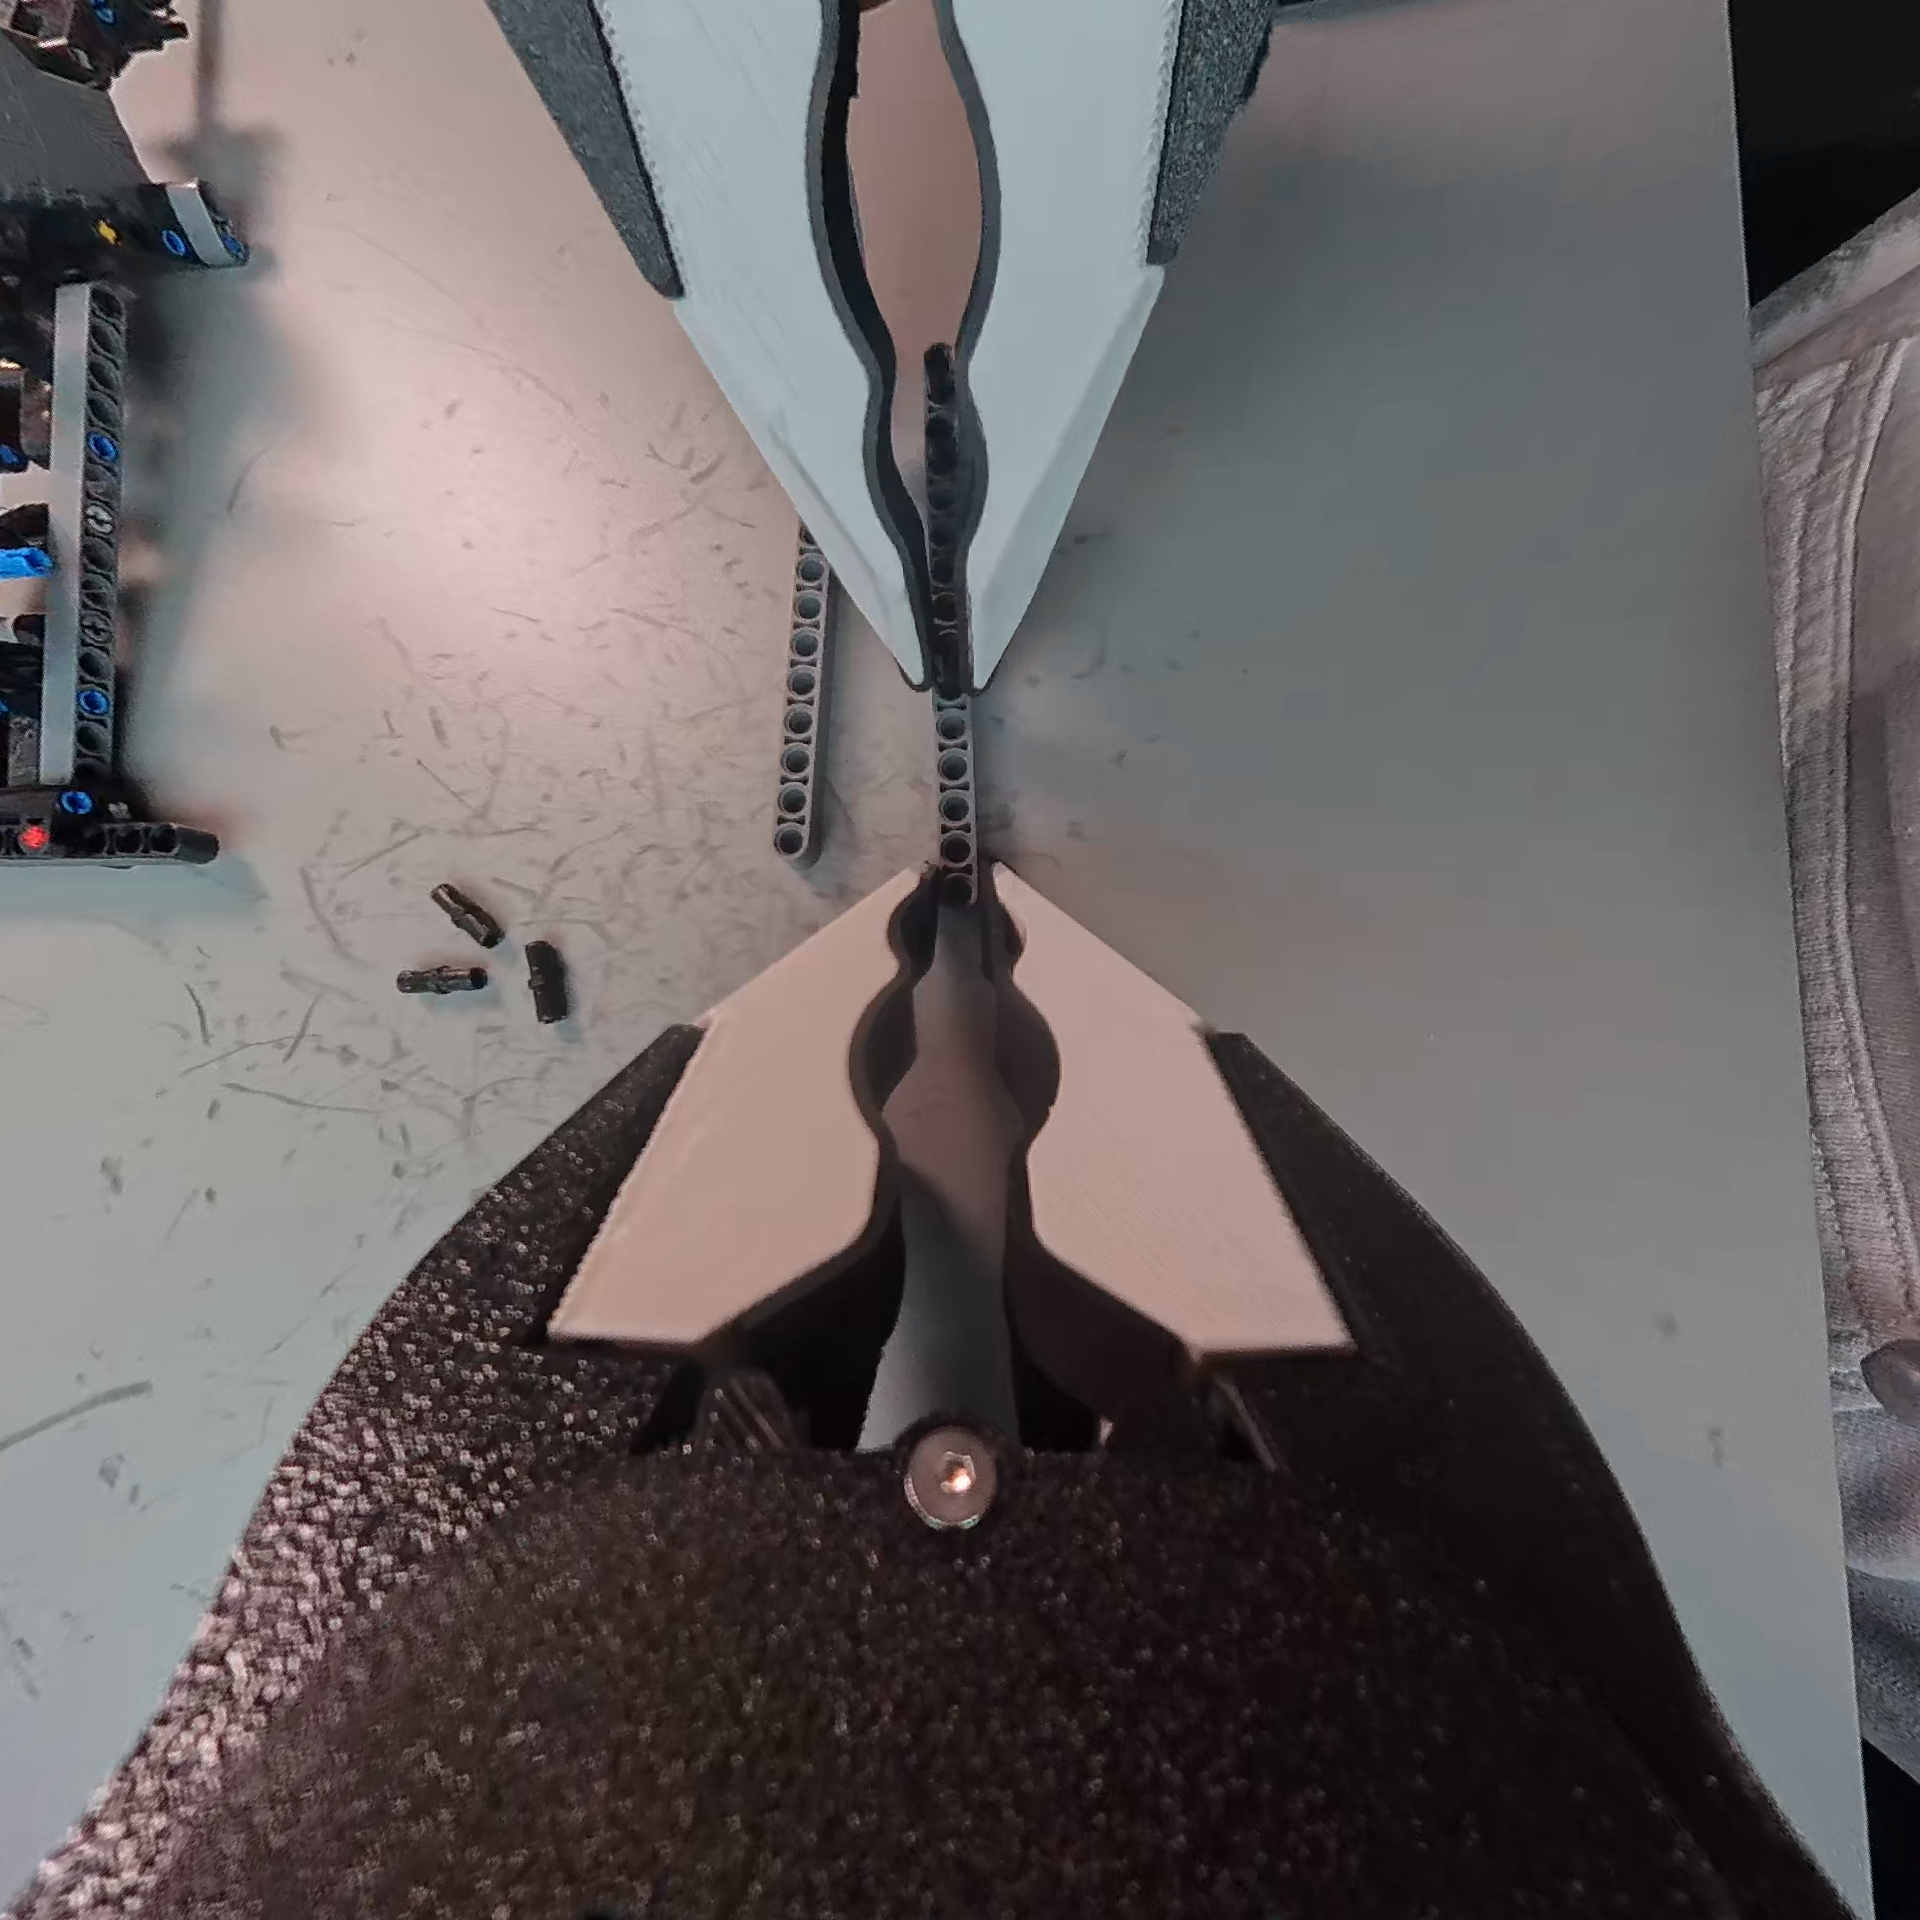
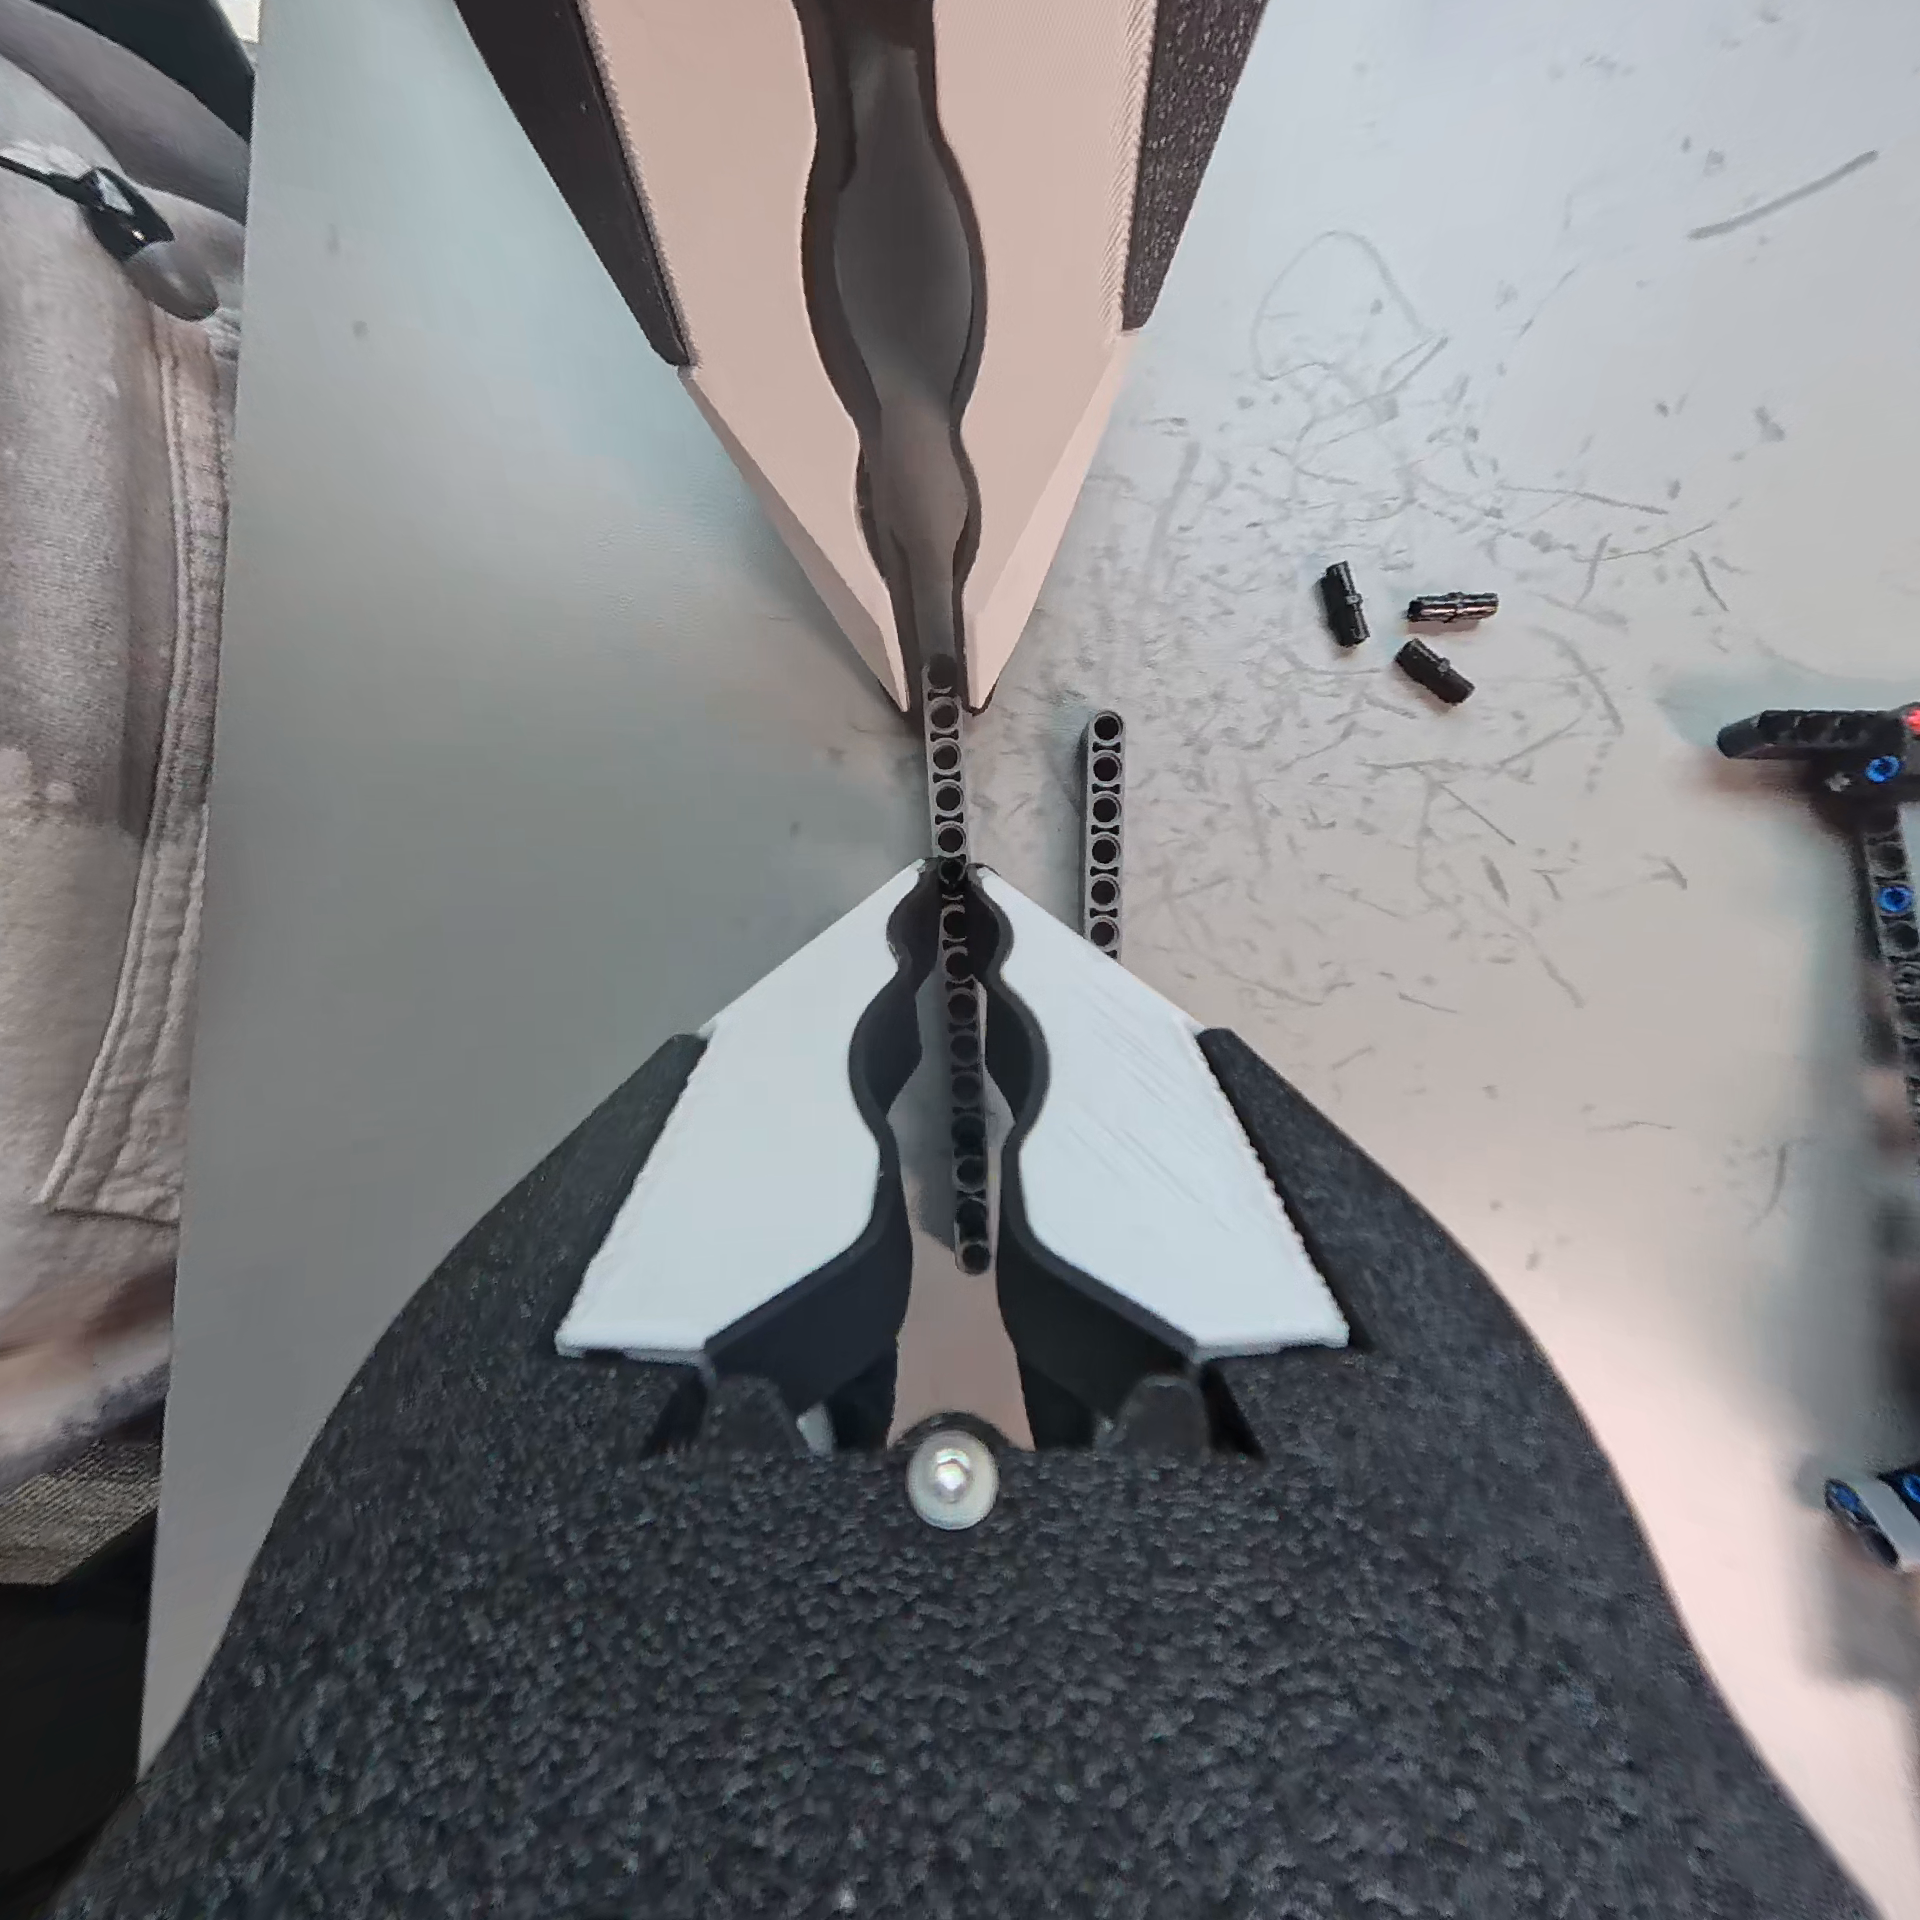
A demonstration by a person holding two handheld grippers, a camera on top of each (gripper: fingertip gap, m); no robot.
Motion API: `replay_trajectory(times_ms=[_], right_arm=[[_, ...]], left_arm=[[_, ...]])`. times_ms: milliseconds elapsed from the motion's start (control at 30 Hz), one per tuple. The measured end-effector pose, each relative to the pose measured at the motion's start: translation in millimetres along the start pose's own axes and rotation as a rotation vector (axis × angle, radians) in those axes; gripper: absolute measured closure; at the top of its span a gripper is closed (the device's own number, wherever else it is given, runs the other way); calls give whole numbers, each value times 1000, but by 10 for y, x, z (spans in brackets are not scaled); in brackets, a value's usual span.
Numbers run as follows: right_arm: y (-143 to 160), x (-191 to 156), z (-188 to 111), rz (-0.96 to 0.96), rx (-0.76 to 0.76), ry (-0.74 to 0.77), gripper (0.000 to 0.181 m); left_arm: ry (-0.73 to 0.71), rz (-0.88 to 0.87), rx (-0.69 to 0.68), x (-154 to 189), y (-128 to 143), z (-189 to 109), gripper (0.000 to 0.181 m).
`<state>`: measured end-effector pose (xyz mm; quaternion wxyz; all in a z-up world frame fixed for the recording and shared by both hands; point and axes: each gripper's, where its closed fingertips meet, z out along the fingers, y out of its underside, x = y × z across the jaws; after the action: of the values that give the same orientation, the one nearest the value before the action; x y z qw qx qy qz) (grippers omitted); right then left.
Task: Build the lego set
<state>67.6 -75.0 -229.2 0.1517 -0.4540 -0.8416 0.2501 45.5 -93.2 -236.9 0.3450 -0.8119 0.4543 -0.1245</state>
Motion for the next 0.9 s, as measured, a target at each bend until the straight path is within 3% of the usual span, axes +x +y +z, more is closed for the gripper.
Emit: replay_trajectory(times_ms=[467, 633, 900], right_arm=[[-3, -7, 23, -64, 5, -19, 176], [-117, -41, -111, -67, 68, -9, 151], [-92, -7, -79, -73, -17, 16, 181]], left_arm=[[15, -20, 0, 1, 4, 0, 172], [16, -21, 0, 0, 5, 1, 172], [13, -18, -1, 1, 5, -1, 172]])
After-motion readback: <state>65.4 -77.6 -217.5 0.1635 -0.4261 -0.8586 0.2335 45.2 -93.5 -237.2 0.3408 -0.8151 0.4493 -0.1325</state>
